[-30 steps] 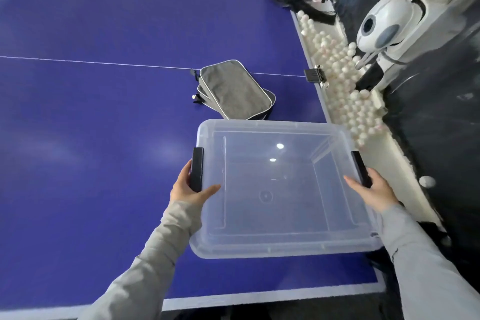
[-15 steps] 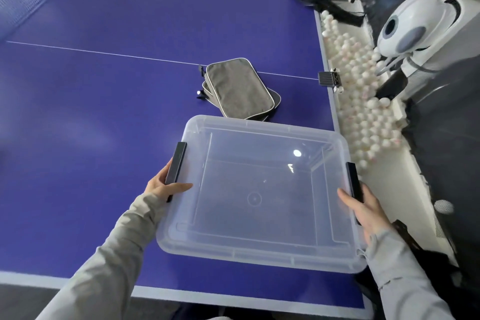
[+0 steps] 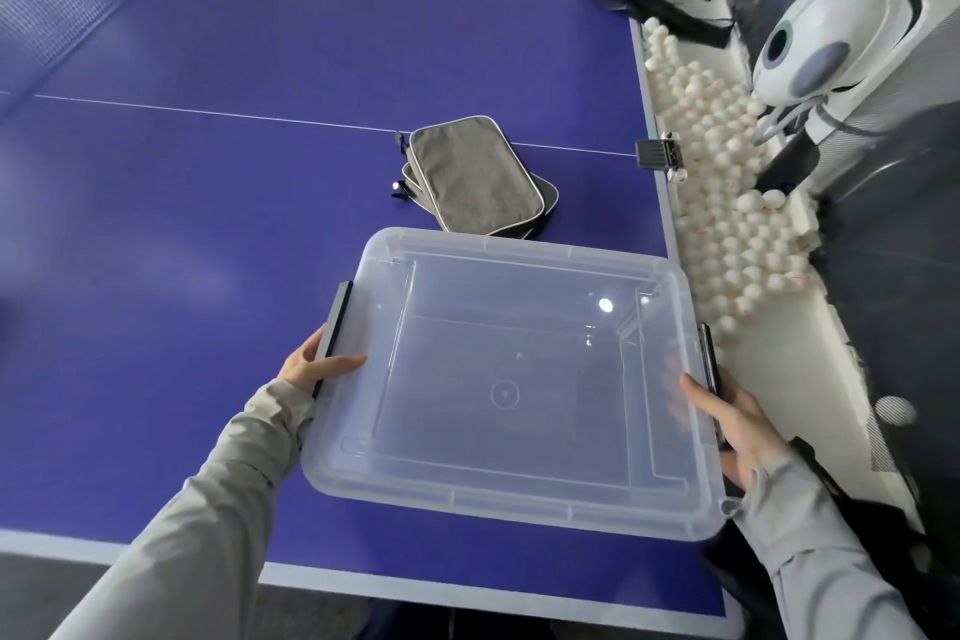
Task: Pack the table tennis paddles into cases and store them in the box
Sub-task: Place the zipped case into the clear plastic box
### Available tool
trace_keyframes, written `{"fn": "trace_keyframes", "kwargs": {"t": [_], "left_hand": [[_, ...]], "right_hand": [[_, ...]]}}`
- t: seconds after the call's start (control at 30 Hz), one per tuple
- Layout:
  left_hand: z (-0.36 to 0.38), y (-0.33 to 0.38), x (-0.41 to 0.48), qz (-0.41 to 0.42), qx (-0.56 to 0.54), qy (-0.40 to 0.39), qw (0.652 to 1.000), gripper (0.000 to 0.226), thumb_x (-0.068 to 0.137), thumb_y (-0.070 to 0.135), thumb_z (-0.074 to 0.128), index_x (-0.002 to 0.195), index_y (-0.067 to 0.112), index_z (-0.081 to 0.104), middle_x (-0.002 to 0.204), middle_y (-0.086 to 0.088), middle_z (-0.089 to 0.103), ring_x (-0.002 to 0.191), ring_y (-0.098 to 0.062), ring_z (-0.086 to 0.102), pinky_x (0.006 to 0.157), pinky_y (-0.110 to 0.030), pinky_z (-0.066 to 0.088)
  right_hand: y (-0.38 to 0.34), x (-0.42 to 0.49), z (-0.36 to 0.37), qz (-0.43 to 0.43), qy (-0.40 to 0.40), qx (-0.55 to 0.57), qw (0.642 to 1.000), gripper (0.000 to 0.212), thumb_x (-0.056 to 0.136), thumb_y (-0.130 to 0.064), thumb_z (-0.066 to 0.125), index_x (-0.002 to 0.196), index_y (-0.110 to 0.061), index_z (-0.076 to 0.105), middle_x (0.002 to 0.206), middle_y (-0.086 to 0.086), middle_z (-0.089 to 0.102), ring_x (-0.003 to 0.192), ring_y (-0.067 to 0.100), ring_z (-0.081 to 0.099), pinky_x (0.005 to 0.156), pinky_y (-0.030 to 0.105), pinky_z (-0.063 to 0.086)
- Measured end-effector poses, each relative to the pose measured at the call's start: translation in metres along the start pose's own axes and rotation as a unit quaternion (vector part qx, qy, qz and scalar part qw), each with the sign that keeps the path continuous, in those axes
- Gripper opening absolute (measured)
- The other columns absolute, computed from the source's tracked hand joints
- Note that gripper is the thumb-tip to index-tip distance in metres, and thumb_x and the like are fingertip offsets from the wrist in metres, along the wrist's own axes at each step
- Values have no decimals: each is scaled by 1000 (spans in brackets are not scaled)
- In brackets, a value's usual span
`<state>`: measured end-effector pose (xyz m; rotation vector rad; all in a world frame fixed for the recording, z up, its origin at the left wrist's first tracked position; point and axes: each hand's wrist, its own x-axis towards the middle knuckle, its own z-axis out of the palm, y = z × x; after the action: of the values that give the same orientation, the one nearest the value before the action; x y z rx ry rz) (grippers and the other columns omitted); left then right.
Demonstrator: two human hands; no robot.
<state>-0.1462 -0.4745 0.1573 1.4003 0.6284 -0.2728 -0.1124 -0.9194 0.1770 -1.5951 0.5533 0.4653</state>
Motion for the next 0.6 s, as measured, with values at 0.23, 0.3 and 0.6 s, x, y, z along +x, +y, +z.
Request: {"fn": "trace_keyframes", "kwargs": {"t": [0.23,0.3,0.6], "left_hand": [[0,4,-11,91,132,78,984,99,62,22,86,143,37,32,123,10,54,108,-8,57,81,-26,47],[4,0,-19,157,232,130,951,99,65,29,84,146,33,27,135,11,39,125,-8,38,99,-30,37],[27,-24,-48,183,374,175,892,69,74,31,78,131,5,48,133,-10,42,110,-16,39,96,-26,31]], "right_hand": [[4,-2,-2,-149,105,-119,976,70,78,-23,76,137,-27,39,135,-3,51,126,14,47,105,33,36],[6,-9,-2,-182,152,-211,948,73,76,-31,76,138,-27,39,137,-2,46,127,14,43,105,32,33],[28,-30,15,-184,158,-331,912,56,83,-31,69,129,-4,51,130,14,51,127,29,37,108,43,32]]}}
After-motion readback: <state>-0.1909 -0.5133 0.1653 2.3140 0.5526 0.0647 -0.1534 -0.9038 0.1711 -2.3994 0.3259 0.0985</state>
